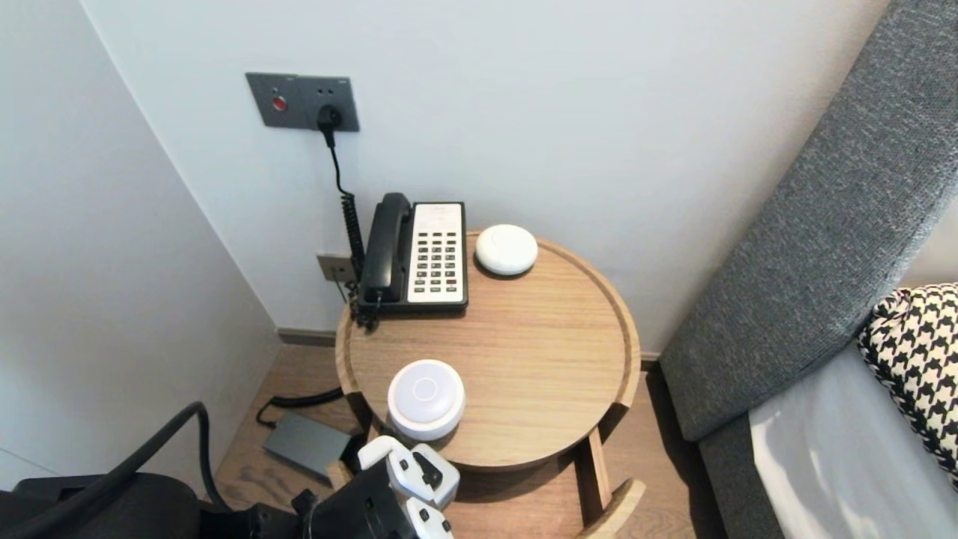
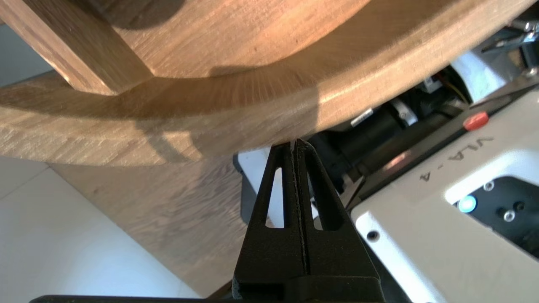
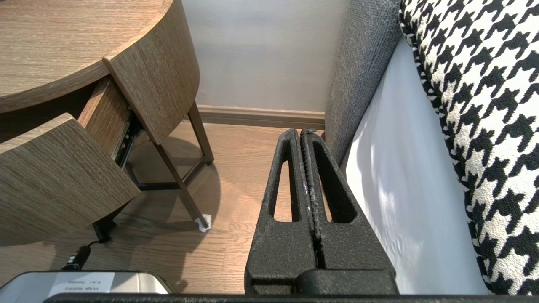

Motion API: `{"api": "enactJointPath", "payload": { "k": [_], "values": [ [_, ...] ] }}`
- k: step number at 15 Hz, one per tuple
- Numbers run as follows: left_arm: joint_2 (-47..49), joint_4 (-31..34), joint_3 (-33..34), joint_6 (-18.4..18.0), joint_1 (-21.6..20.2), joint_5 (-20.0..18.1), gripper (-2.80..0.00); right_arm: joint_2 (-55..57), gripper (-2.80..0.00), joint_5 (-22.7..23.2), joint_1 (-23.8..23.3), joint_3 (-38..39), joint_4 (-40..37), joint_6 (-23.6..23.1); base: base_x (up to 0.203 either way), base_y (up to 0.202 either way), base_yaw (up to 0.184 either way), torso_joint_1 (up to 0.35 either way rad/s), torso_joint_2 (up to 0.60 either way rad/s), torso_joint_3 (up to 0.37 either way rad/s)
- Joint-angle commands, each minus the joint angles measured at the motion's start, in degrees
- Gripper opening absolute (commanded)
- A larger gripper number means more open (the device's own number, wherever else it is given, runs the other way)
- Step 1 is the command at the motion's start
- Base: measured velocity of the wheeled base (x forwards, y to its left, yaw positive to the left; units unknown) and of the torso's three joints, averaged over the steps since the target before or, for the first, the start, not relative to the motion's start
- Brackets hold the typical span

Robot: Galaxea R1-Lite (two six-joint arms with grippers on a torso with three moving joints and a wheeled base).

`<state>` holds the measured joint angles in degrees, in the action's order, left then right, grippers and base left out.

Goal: Close the nightstand drawer

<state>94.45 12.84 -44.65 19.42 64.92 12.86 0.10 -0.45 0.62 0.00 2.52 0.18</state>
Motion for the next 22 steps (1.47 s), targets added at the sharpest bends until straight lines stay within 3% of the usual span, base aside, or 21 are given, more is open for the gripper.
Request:
{"api": "enactJointPath", "payload": {
  "k": [1, 16, 22],
  "values": [
    [0.65, -0.46, -0.01, 0.18, -0.59, 0.06, -2.8, 0.08, -2.8, 0.01, -0.01, 1.49, 0.03, -0.01, 0.0, 0.0, 0.0, 0.0, 0.0, 0.0],
    [2.33, -3.42, -2.04, 0.04, -5.63, -0.12, -2.8, 0.08, -2.8, 0.01, 0.0, 1.49, 0.03, -0.01, 0.0, 0.0, 0.0, 0.0, 0.0, 0.0],
    [5.48, -8.1, -3.68, -0.43, -6.38, 0.06, -2.8, 0.08, -2.8, 0.01, -0.01, 1.49, 0.03, -0.01, 0.0, 0.0, 0.0, 0.0, 0.0, 0.0]
  ]
}}
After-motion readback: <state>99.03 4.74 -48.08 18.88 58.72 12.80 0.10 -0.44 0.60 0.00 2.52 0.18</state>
